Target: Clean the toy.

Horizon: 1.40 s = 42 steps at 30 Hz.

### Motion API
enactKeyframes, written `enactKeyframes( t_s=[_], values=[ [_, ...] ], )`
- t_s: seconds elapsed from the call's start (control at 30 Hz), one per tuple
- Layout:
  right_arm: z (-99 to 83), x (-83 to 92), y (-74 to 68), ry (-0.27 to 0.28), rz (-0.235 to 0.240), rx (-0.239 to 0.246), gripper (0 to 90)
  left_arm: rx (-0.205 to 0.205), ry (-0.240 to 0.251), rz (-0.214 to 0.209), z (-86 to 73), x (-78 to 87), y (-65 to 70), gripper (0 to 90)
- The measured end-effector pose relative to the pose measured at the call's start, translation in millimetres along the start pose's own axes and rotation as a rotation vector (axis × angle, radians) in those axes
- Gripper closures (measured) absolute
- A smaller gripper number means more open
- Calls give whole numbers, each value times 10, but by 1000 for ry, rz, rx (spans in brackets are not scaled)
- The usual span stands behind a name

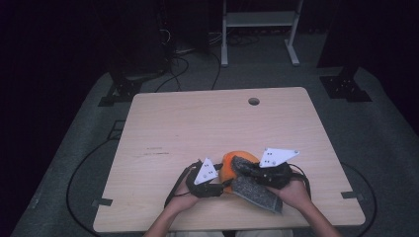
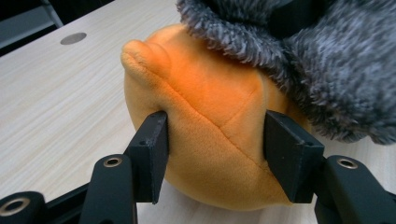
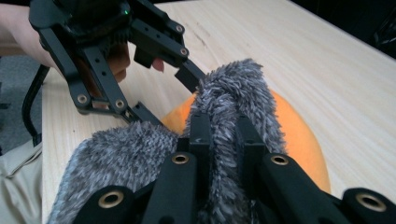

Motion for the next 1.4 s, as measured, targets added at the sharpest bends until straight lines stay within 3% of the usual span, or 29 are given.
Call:
enactKeyframes(
  t_s=[0.1, 0.23, 0.4, 0.5, 0.6, 0.9, 0.97, 1.07, 1.13, 1.23, 1.4],
  values=[
    [-89, 41, 31, -12, -8, -8, 801, 14, 16, -12, 4, 6, -7, 423],
    [-160, 157, 77, -19, -28, -26, 801, -17, 13, -4, 30, -10, 28, 423],
    [22, 185, 13, 14, -4, 3, 801, -75, 4, -3, 50, -27, 90, 427],
    [149, 93, -9, 5, 4, 29, 801, -113, -11, 5, 49, -26, 124, 430],
    [160, 11, 16, -29, 12, 25, 801, -116, -20, 7, 22, -15, 114, 432],
    [-109, 97, 259, -46, -13, -82, 801, -69, -28, -17, -39, 16, 24, 429],
    [-147, 105, 256, -36, -6, -94, 801, -16, -9, -50, -21, 39, -14, 375],
    [-155, 91, 178, -27, 2, -75, 802, 109, 64, -75, 13, 55, -77, 246],
    [-147, 78, 116, -21, 9, -53, 802, 141, 78, -71, 22, 41, -91, 235],
    [-151, 88, 91, -15, 3, -43, 802, 113, 45, -43, 5, 11, -70, 305],
    [-327, 156, 182, -18, -2, -95, 802, 85, 16, -27, -21, 20, -54, 338]
  ],
)
Point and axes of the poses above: each handheld gripper's, and its own axes: x roughly backward along the jaws, z roughly out of its top, y roughly to its right, the point moved 1 cm from there along -x, roughly forward along the jaws, and after that the axes turned 4 degrees about -z, right-handed, at the moved point
